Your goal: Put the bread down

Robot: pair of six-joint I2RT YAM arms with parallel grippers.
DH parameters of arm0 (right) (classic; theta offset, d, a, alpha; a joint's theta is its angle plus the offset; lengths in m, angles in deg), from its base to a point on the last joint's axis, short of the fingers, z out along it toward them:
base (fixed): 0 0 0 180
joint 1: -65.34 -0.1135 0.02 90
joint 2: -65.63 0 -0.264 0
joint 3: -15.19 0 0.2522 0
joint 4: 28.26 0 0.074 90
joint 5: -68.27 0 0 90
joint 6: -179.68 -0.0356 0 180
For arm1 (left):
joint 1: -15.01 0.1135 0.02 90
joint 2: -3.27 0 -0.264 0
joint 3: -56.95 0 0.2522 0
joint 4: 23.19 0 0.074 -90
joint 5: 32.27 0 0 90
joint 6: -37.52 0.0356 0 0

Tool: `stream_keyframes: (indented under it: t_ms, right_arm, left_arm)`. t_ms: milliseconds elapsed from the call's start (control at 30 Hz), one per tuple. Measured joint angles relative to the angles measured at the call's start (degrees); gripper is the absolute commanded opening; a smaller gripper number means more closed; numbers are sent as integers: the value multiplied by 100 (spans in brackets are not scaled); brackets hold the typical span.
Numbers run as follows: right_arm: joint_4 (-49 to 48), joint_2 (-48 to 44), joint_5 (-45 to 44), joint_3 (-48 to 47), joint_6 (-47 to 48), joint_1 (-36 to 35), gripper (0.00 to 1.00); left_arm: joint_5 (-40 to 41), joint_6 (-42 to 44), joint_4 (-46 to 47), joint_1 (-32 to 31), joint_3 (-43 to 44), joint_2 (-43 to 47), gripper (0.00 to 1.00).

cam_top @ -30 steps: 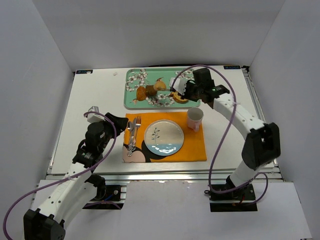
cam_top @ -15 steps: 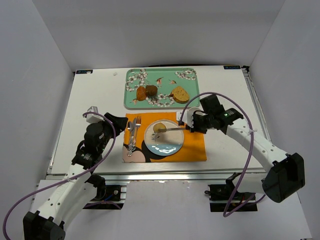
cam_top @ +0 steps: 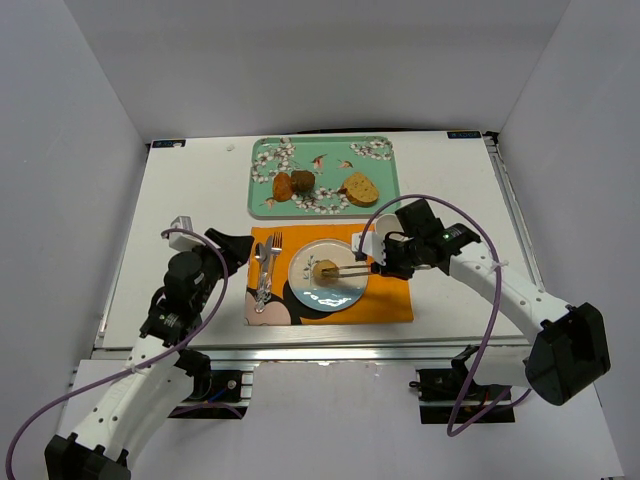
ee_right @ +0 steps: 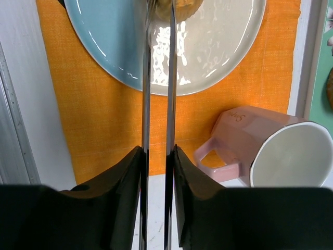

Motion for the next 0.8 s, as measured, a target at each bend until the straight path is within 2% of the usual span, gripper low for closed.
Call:
stream_keyframes:
  t_ms: [300, 800]
  right_arm:
    - [7, -35, 7, 2, 0, -9, 42]
    - [131, -457, 197, 11, 120, -9, 44]
  left_arm:
    - [2, 0, -59, 0, -17, 11, 69]
    - [0, -2, -76, 0, -24, 20, 69]
